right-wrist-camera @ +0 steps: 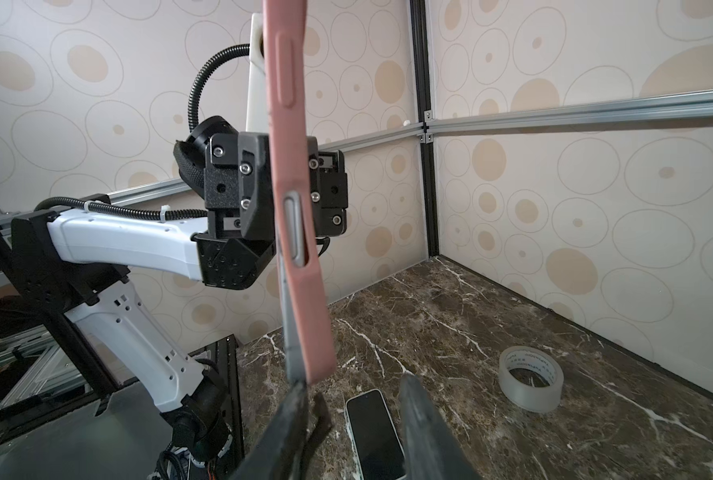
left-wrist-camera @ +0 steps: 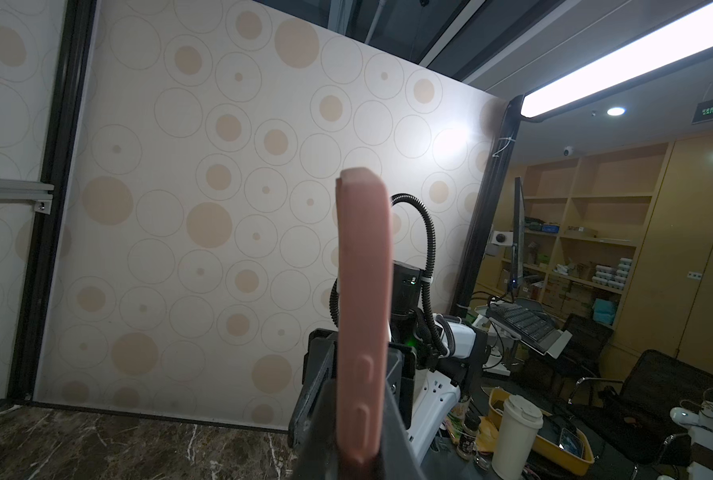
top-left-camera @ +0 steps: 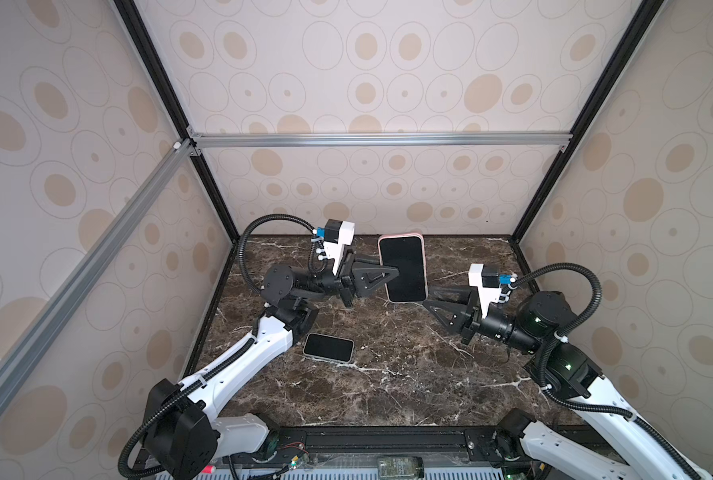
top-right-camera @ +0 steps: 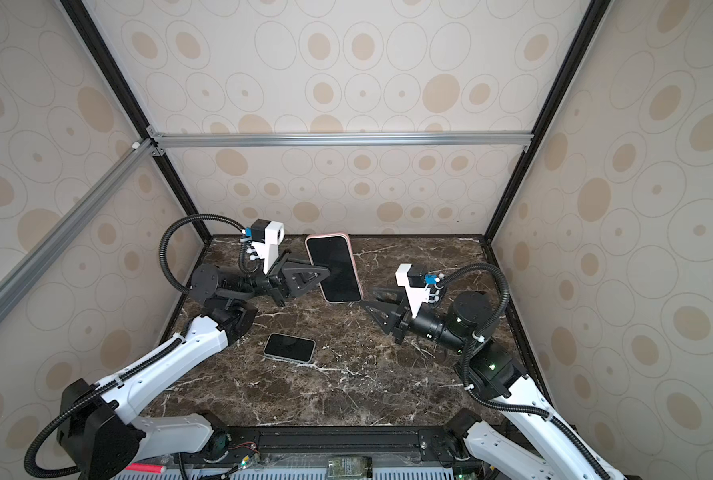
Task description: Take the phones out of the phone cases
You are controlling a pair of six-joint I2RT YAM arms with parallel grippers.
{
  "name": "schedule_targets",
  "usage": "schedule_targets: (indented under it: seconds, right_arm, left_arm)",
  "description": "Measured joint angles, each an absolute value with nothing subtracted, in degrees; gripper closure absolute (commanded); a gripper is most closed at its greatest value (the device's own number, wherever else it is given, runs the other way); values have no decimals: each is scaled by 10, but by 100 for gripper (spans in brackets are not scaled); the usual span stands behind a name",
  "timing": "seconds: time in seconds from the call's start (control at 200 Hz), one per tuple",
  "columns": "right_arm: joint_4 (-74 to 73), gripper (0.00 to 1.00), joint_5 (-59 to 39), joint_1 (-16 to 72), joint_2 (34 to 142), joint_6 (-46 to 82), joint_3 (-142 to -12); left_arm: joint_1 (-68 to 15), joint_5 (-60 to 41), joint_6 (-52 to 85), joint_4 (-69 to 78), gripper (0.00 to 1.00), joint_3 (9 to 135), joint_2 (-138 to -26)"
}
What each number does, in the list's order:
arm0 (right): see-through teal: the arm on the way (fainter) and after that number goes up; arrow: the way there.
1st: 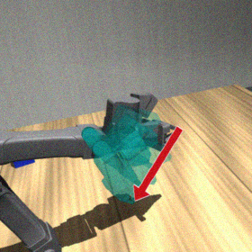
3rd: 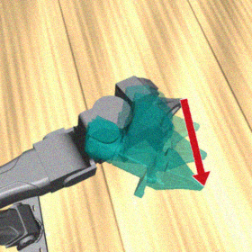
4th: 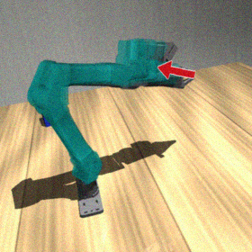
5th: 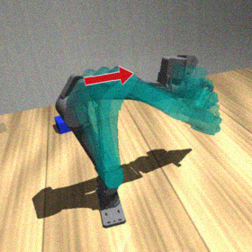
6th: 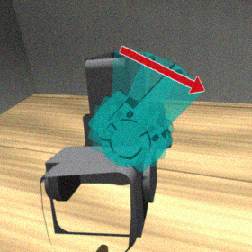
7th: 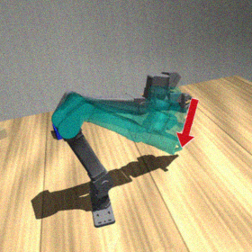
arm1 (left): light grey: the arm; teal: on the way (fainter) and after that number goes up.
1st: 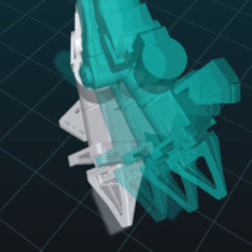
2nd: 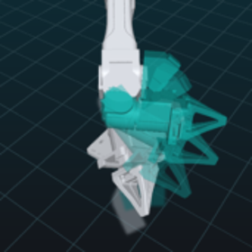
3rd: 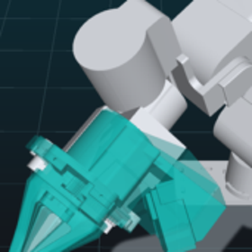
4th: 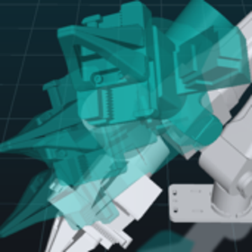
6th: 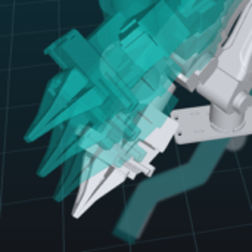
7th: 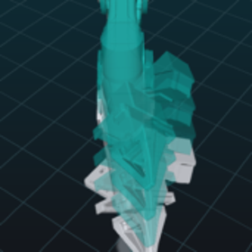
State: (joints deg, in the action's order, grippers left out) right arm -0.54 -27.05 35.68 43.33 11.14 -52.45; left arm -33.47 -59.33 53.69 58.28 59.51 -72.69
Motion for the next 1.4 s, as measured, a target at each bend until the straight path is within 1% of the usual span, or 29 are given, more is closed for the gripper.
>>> schedule_targets:
  seconds: [0.395,0.945,1.215,1.4]
  right_arm:
    - [-29,63,-262,357,449,137,-529]
    - [-22,65,-245,357,460,161,-545]
    - [-23,63,-286,356,459,149,-546]
    - [14,63,-317,352,472,133,-573]
  left_arm:
    - [-334,-580,542,595,100,595,-727]
    - [-336,-579,553,611,100,590,-734]
    - [-341,-600,552,603,100,590,-734]
    - [-345,-614,531,562,100,595,-728]
